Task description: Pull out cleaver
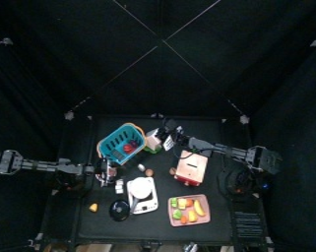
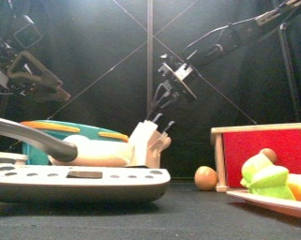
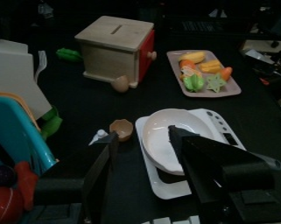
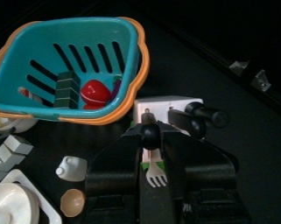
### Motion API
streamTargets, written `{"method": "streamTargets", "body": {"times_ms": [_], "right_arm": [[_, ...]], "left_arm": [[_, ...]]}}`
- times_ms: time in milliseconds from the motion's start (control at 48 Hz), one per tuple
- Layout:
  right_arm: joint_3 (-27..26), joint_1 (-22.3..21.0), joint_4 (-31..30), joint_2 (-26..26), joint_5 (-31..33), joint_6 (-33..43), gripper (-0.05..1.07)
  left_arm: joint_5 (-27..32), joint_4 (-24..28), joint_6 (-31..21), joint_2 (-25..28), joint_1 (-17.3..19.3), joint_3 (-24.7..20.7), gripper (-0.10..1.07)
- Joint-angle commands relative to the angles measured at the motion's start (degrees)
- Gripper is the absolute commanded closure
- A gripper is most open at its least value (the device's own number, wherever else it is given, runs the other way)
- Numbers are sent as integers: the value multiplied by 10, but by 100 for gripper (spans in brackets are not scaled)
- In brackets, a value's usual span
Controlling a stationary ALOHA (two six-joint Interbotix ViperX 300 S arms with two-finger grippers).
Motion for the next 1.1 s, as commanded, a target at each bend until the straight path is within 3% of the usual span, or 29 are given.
{"method": "streamTargets", "body": {"times_ms": [0,333,500,750,1083], "right_arm": [[-9,-13,2,-20,-29,-1,52],[12,-43,12,12,-100,-2,52],[21,-46,19,11,-106,-3,52],[-20,-49,11,7,-45,-6,54],[-88,-47,-12,45,24,-6,55]], "left_arm": [[-3,-1,2,2,3,-9,11],[-3,-1,1,2,4,-7,11],[-2,-1,2,2,4,-6,11],[-3,-1,3,2,4,-6,11],[-3,-1,3,2,11,-3,11]]}}
